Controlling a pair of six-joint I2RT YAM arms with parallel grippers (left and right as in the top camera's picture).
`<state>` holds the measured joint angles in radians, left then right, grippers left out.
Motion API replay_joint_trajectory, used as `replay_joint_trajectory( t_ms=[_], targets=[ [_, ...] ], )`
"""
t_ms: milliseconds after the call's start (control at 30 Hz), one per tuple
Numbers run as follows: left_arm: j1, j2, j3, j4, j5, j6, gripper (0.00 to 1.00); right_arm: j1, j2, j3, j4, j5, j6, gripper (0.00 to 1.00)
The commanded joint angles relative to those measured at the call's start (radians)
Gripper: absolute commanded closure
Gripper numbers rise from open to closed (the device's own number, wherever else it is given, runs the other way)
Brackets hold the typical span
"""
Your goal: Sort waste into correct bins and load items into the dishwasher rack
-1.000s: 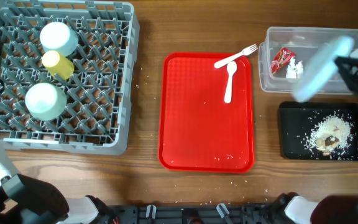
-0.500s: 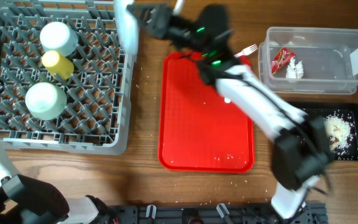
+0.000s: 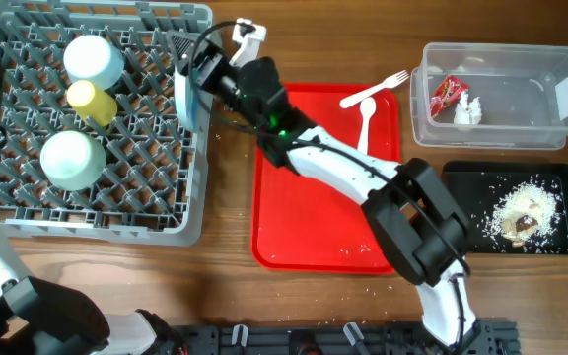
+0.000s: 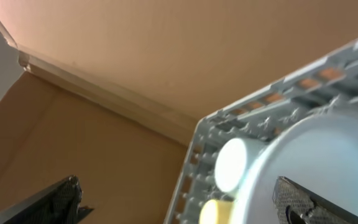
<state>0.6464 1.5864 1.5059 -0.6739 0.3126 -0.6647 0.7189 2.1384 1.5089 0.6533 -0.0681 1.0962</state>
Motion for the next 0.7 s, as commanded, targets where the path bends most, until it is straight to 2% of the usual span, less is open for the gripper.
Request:
replay_joint_trajectory(
  t_ms=[0,67,133,200,267,333,400,533,600,667],
  targets=[
    [-0.003,-0.016,-0.002,0.003,0.001,-0.005,0.00,-0.062,-0.188,0.011,-0.102,-0.047,-0.195,0.00],
    [-0.003,-0.016,-0.002,0.003,0.001,-0.005,0.00,-0.135,-0.398,0.011,-0.398,0.032,-0.282,0.00],
    [-0.003,-0.016,-0.002,0.003,0.001,-0.005,0.00,-0.183,-0.492,0.011,-0.523,0.047,-0.354,0.00],
    [-0.003,-0.016,-0.002,0.003,0.001,-0.005,0.00,-0.285,-0.668,0.011,-0.799,0.167,-0.506,0.00],
    [-0.003,-0.016,-0.002,0.003,0.001,-0.005,0.00,-0.465,-0.814,0.011,-1.049,0.172,-0.549,0.00],
    [-0.003,-0.016,-0.002,0.003,0.001,-0.005,0.00,-0.647,-0.883,0.011,-1.186,0.152,-0.554,0.00],
    [-0.003,-0.016,-0.002,0.003,0.001,-0.005,0.00,-0.865,-0.912,0.011,-1.282,0.135,-0.577,0.00],
    [-0.003,-0.016,-0.002,0.003,0.001,-0.005,0.00,-1.189,-0.849,0.008,-1.380,0.103,-0.589,0.00],
    [-0.003,-0.016,-0.002,0.003,0.001,-0.005,0.00,-1.273,-0.771,0.008,-1.405,0.019,-0.629,0.00],
    [-0.003,-0.016,-0.002,0.003,0.001,-0.005,0.00,-1.303,-0.708,0.008,-1.431,0.015,-0.626,0.00]
  ],
)
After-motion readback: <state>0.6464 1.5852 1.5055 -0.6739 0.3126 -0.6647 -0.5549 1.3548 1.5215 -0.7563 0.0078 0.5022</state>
